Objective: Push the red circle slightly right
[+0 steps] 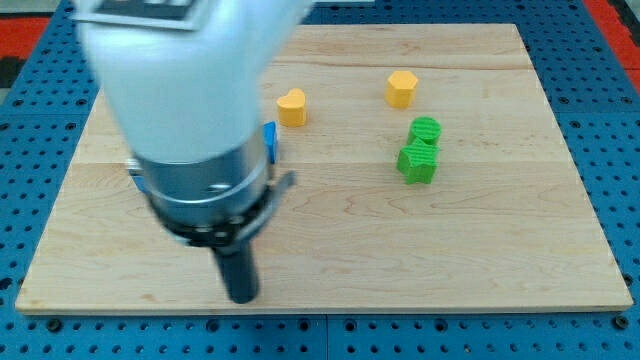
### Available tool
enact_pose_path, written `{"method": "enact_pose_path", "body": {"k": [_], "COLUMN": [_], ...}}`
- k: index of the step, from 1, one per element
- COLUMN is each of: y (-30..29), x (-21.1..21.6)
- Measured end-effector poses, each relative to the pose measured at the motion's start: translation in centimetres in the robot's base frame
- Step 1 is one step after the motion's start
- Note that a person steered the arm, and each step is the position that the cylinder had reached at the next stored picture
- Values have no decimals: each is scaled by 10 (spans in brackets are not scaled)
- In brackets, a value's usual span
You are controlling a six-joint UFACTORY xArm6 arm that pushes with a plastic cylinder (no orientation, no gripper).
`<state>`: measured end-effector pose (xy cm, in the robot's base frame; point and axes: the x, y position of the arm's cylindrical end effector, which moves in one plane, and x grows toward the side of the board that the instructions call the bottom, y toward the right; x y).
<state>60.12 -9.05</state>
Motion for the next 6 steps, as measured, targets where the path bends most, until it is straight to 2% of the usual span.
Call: {"method": "enact_pose_path", "body": {"k": [1,2,4,5,6], "y": [0,-6,-66,-54,-55], "x": [-2,-23,-15,-43,-47]}}
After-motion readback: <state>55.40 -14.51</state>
